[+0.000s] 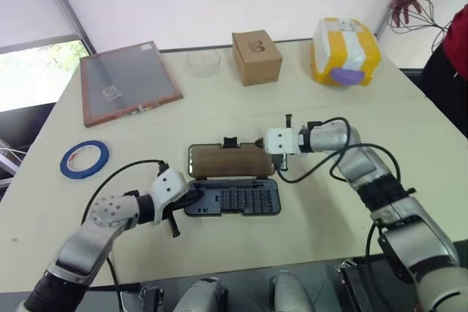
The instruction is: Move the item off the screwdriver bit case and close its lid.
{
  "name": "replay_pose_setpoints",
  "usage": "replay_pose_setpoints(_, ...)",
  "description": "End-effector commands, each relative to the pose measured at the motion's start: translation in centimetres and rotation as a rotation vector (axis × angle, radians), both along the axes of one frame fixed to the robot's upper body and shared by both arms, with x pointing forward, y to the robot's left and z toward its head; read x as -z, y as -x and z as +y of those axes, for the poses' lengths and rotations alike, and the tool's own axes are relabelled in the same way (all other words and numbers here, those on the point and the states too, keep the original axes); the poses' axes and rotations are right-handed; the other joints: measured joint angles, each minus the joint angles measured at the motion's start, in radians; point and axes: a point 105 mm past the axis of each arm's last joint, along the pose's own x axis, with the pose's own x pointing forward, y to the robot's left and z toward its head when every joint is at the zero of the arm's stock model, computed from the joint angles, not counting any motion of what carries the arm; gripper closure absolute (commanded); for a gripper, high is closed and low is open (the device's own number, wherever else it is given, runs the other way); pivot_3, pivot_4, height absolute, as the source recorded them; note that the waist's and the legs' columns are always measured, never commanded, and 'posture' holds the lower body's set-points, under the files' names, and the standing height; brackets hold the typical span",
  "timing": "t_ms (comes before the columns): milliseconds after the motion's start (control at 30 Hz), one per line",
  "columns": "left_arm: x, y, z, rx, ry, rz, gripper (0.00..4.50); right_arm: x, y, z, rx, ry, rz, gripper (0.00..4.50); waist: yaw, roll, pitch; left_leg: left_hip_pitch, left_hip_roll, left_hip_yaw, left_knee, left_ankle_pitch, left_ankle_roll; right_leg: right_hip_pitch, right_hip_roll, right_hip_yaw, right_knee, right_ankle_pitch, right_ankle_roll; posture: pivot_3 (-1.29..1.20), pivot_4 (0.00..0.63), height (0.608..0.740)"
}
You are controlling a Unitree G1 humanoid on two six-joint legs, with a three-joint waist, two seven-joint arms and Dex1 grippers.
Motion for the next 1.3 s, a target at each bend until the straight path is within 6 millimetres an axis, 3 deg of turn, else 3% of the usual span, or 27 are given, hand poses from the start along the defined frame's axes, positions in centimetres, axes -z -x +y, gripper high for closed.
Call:
replay_pose_setpoints(33, 2.6, 0.6, 1.0, -0.027, -0.054, 0.117, 4.50, -2.3, 2.5, 1.4, -0.039, -0.038, -0.099, 4.47, 0.000, 0.000, 0.000, 0.000, 0.000, 0.001, 0.000, 0.000, 0.000, 0.000, 0.000, 0.000, 0.000, 0.000, 0.000, 0.00, 0.150, 0.740)
replay_pose_setpoints(133, 2.3, 0.6, 0.8, -0.024, -0.020, 0.149, 4.50, -1.4, 4.3, 2.3, -0.069, -0.023, -0.112, 4.47, -0.001, 0.000, 0.000, 0.000, 0.001, 0.002, 0.000, 0.000, 0.000, 0.000, 0.000, 0.001, -0.001, 0.000, 0.000, 0.00, 0.150, 0.740)
replay_pose_setpoints(233, 1.4, 0.8, 0.4, -0.026, 0.069, 0.194, 4.50, -1.0, 4.6, 2.5, -0.074, -0.015, -0.127, 4.47, -0.006, 0.000, 0.001, 0.000, 0.002, 0.003, -0.001, 0.000, 0.000, 0.000, 0.002, 0.002, -0.002, 0.000, 0.000, 0.00, 0.150, 0.740)
replay_pose_setpoints(300, 0.1, 1.4, -0.1, -0.001, 0.166, 0.248, 4.50, -0.8, 4.4, 2.5, -0.067, -0.014, -0.126, 4.47, -0.009, -0.001, 0.002, 0.000, 0.004, 0.003, -0.001, 0.000, 0.000, 0.000, 0.004, 0.002, -0.003, 0.000, 0.000, 0.00, 0.150, 0.740)
replay_pose_setpoints(500, -4.8, 2.2, 1.8, 0.005, 0.303, 0.330, 4.50, -1.6, 3.5, 1.8, -0.057, 0.013, -0.185, 4.47, -0.013, -0.006, 0.010, -0.012, 0.009, 0.004, 0.000, 0.000, -0.004, -0.015, 0.010, 0.005, -0.001, 0.000, -0.001, 0.00, 0.150, 0.740)
replay_pose_setpoints(600, -7.8, 0.8, 2.7, -0.042, 0.452, 0.313, 4.50, -1.7, 3.1, 1.4, -0.066, 0.040, -0.220, 4.47, -0.008, -0.007, 0.014, -0.014, 0.009, 0.004, 0.000, 0.000, -0.004, -0.017, 0.010, 0.005, 0.000, 0.000, -0.001, 0.00, 0.150, 0.740)
replay_pose_setpoints(700, -9.0, -3.7, 5.2, -0.225, 0.509, 0.177, 4.50, -2.0, 2.8, 1.5, -0.087, 0.053, -0.271, 4.47, -0.004, -0.009, 0.016, -0.014, 0.009, 0.004, 0.001, 0.000, -0.005, -0.015, 0.010, 0.004, 0.000, 0.000, -0.002, 0.00, 0.150, 0.740)
replay_pose_setpoints(800, -8.4, -7.9, 7.4, -0.409, 0.448, 0.049, 4.50, -2.6, 2.6, 1.8, -0.098, 0.050, -0.312, 4.47, -0.008, -0.010, 0.017, -0.013, 0.009, 0.004, 0.001, 0.001, -0.005, -0.015, 0.011, 0.004, -0.001, 0.000, -0.002, 0.00, 0.150, 0.740)
replay_pose_setpoints(967, -5.9, -10.8, 6.7, -0.394, 0.341, 0.012, 4.50, -3.1, 2.4, 2.3, -0.105, 0.028, -0.328, 4.47, -0.012, -0.010, 0.017, -0.015, 0.009, 0.004, 0.000, 0.001, -0.006, -0.017, 0.010, 0.003, -0.001, 0.000, -0.002, 0.00, 0.150, 0.740)
replay_pose_setpoints(1100, -3.8, -10.9, 4.3, -0.209, 0.306, 0.096, 4.50, -3.1, 2.3, 2.6, -0.111, 0.020, -0.320, 4.47, -0.012, -0.010, 0.017, -0.016, 0.008, 0.004, 0.001, 0.001, -0.006, -0.017, 0.010, 0.003, -0.001, 0.000, -0.001, 0.00, 0.150, 0.740)
replay_pose_setpoints(1267, -3.1, -10.1, 3.5, -0.092, 0.332, 0.229, 4.50, -3.0, 2.3, 2.8, -0.119, 0.011, -0.301, 4.47, -0.016, -0.011, 0.017, -0.017, 0.008, 0.004, 0.001, 0.001, -0.006, -0.019, 0.010, 0.003, 0.001, 0.000, -0.001, 0.00, 0.150, 0.740)
replay_pose_setpoints(1300, -3.1, -10.2, 3.5, -0.090, 0.336, 0.240, 4.50, -3.0, 2.3, 2.8, -0.120, 0.009, -0.296, 3.89, -0.016, -0.011, 0.017, -0.017, 0.008, 0.004, 0.001, 0.001, -0.006, -0.019, 0.010, 0.003, 0.001, 0.000, -0.001, 0.00, 0.150, 0.740)
